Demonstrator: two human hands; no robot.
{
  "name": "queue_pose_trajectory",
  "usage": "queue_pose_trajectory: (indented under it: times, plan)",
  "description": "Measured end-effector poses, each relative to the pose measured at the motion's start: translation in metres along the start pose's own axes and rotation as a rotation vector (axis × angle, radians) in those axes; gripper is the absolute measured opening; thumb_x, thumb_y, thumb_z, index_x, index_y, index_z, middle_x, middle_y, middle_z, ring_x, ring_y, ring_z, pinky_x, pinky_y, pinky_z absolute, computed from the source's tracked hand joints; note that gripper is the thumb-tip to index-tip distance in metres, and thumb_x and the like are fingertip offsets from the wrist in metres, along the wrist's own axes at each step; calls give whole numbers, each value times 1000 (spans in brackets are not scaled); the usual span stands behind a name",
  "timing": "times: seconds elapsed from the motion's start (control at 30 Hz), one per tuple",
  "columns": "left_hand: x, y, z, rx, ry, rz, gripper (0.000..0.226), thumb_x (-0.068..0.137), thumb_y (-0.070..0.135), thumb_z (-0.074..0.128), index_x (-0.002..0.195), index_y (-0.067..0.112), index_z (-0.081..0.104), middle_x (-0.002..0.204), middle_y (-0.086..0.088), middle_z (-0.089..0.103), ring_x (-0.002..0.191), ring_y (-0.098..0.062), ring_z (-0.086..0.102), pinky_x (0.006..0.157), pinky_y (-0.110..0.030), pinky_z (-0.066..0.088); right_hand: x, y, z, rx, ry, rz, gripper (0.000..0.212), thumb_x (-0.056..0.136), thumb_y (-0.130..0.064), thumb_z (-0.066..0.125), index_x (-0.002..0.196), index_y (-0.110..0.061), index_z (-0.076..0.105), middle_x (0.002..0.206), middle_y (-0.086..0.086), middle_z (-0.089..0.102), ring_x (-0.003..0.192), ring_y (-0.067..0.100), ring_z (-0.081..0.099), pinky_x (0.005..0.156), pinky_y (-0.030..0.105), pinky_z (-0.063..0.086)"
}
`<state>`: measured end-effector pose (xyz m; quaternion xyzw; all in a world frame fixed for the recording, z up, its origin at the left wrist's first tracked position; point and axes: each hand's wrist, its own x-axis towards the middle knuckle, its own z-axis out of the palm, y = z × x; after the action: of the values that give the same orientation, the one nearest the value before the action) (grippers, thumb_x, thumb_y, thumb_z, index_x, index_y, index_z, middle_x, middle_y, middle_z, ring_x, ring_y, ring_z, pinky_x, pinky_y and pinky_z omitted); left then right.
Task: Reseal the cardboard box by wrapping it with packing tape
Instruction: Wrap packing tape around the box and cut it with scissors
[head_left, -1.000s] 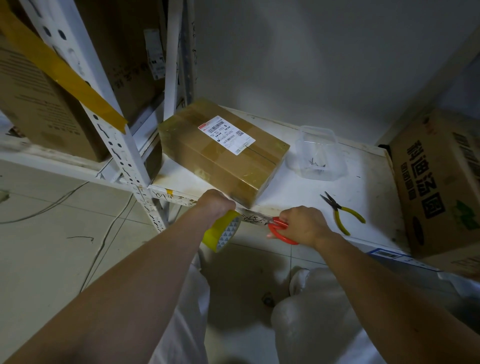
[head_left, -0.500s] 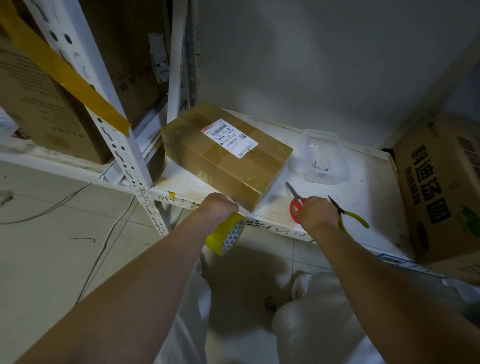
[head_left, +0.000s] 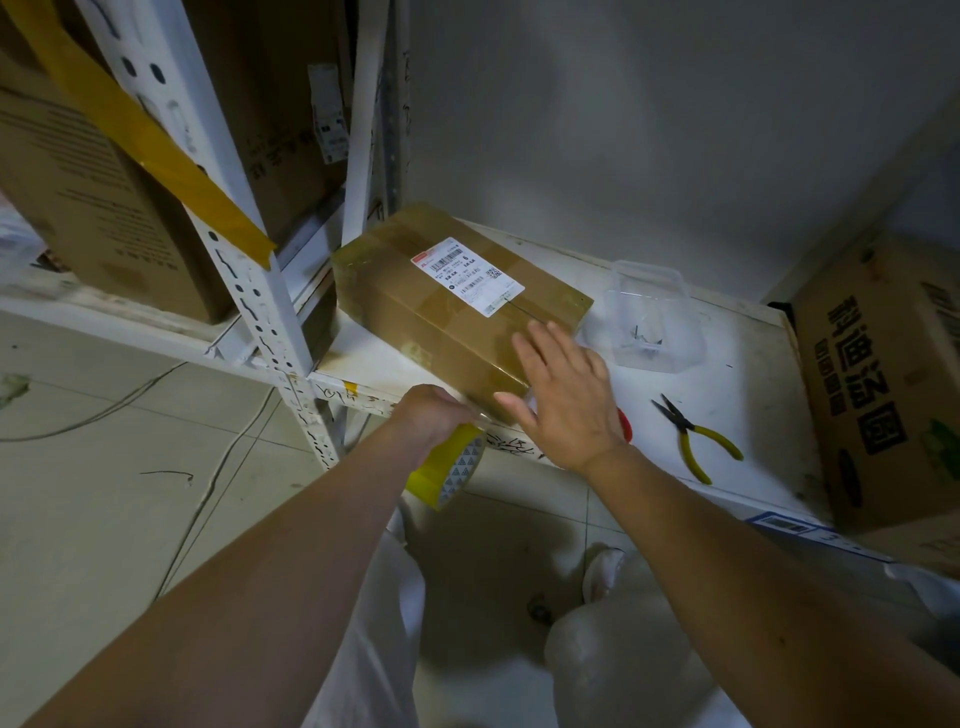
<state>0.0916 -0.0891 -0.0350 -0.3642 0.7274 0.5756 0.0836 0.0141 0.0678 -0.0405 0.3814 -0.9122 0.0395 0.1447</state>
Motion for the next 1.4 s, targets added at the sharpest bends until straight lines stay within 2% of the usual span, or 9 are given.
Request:
queue_pose_trajectory:
  times: [0.1,0.23,0.4,0.53,0.6,0.7,0.83,1.17,1.4]
  plan:
    - [-3,2,0,-18,-5,3,23,76,22,77,92,11,64,84,-5,61,81,-22,56,78,-29,46,11,-2,7,-46,-195,22,66,98,-55,22,152,-18,20,159,3,22,147,21,15,113,44,22]
    - [-2,2,-1,-29,-3,9,16,78,18,75,80,14,60,87,-8,61,82,-23,56,78,-30,46,8,-4,13,-21,-158,36,68,96,-51,39,152,-18,20,159,3,22,146,23,18,113,46,26]
    - [2,-3,-2,-21,9,-1,19,82,18,71,97,8,65,90,-8,60,84,-22,55,75,-28,43,6,-10,18,-19,-178,95,93,78,-45,74,151,-16,24,158,4,23,146,26,19,112,50,29]
    - [5,-9,-2,-6,3,-15,27,77,23,76,98,8,66,90,-7,62,85,-22,56,76,-28,45,8,-13,16,-37,-139,113,87,82,-73,43,145,-14,34,153,5,34,143,25,29,107,53,34]
    - [6,-11,-2,-5,17,-13,29,78,22,75,101,7,67,92,-6,62,86,-22,55,77,-27,44,14,-16,14,-16,-59,133,75,88,-70,30,134,-14,48,144,7,48,136,26,41,104,51,37]
    - [6,-11,-2,-10,17,-3,29,79,21,74,103,6,67,94,-6,61,88,-22,54,78,-27,42,18,-22,19,-44,80,137,48,91,-53,49,114,-12,60,127,10,62,122,30,56,95,49,42]
    - [7,-10,-3,-28,6,-8,29,78,22,75,102,7,66,91,-5,59,87,-21,53,76,-26,42,17,-27,22,-81,19,172,59,75,-51,74,116,-12,57,130,11,59,125,31,52,97,50,42]
    - [11,-15,-8,-2,7,-23,28,83,20,71,106,5,68,97,-9,62,87,-23,55,78,-28,44,13,-11,9,-64,-246,75,88,82,-53,63,151,-18,20,160,1,19,148,24,14,113,40,34]
    - [3,-12,-3,-4,10,-21,25,85,16,66,108,5,67,97,-7,59,87,-22,53,69,-24,42,27,15,-18,8,-326,-92,76,86,-41,65,150,-24,28,157,-3,27,144,17,26,112,33,33]
